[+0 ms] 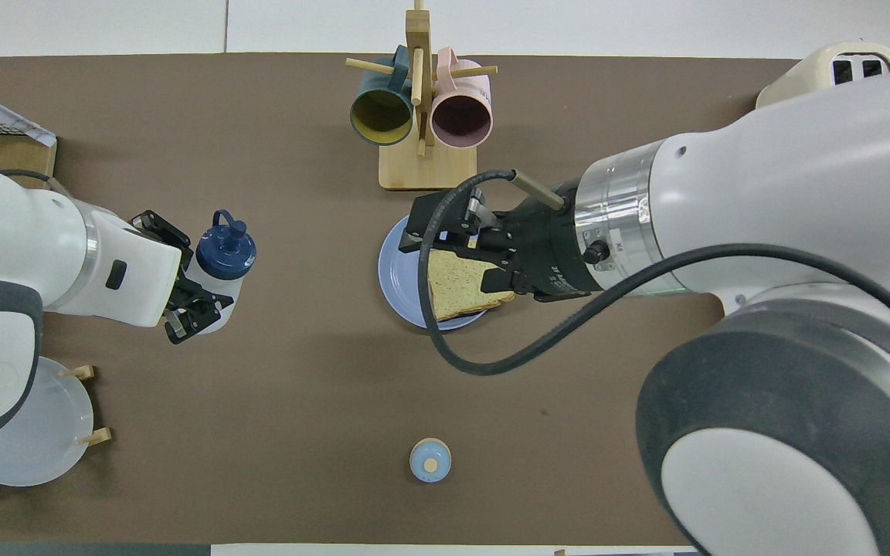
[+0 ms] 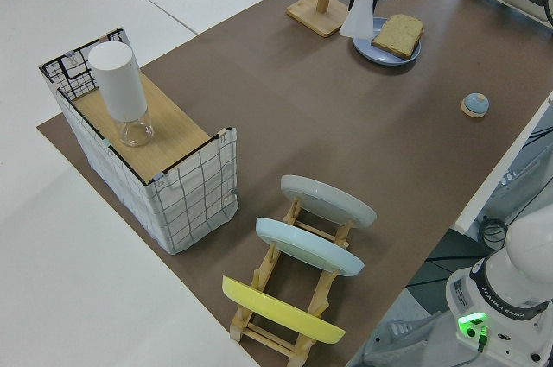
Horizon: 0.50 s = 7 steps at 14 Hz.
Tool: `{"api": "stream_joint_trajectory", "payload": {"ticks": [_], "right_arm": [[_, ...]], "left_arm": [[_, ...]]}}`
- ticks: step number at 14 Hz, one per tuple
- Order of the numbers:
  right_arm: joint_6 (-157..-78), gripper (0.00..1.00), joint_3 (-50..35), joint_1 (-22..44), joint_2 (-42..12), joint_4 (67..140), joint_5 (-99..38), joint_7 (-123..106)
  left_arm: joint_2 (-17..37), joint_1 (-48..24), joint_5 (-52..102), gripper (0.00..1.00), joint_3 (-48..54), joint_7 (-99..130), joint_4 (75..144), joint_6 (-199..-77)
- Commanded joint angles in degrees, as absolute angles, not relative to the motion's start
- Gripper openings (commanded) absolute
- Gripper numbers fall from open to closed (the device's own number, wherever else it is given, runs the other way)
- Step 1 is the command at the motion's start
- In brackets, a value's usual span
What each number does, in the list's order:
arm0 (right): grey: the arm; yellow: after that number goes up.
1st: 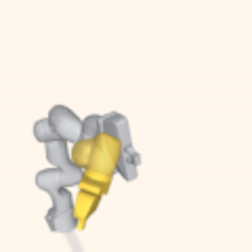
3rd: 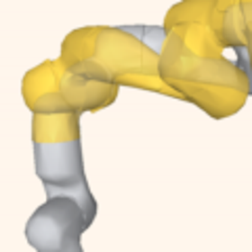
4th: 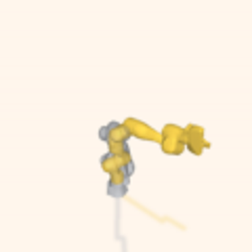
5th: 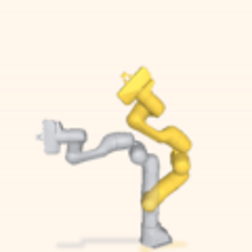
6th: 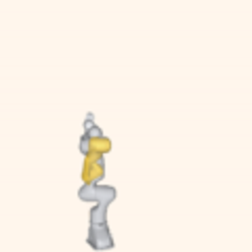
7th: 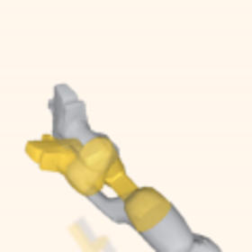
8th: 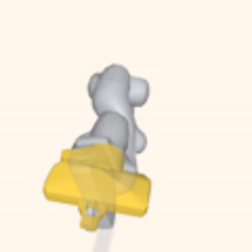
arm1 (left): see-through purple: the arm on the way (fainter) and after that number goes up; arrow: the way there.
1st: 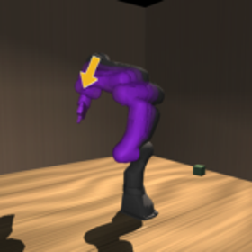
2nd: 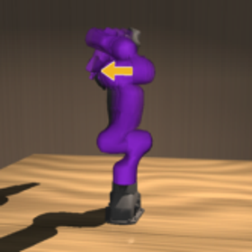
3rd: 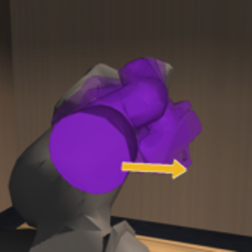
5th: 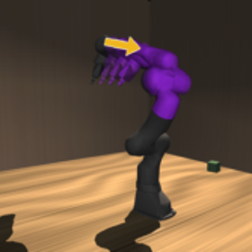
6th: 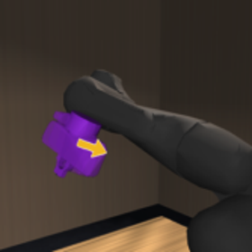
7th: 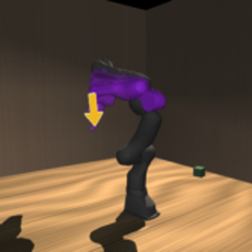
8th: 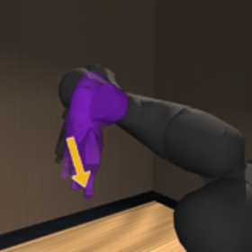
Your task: Put bread on plate and add seasoning
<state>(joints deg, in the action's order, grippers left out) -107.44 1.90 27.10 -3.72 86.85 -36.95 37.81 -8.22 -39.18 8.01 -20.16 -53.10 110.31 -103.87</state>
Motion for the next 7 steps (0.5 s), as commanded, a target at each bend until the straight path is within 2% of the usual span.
{"api": "stream_joint_trajectory", "payload": {"ticks": [1,4,7], "right_arm": [[-106.52,1.0,1.5,26.8,-8.86,80.52,-37.45,38.32],[-108.27,0.98,0.79,29.78,-13.61,74.03,-32.36,38.23],[-115.03,0.86,0.7,34.17,-14.85,73.65,-31.47,39.89]], "left_arm": [[-10.55,-41.04,8.61,0.0,-20.65,-56.51,111.36,-101.6],[-10.81,-42.54,8.7,0.0,-20.57,-59.58,111.36,-101.34],[-11.16,-43.15,8.7,0.0,-20.48,-61.69,111.36,-99.76]]}}
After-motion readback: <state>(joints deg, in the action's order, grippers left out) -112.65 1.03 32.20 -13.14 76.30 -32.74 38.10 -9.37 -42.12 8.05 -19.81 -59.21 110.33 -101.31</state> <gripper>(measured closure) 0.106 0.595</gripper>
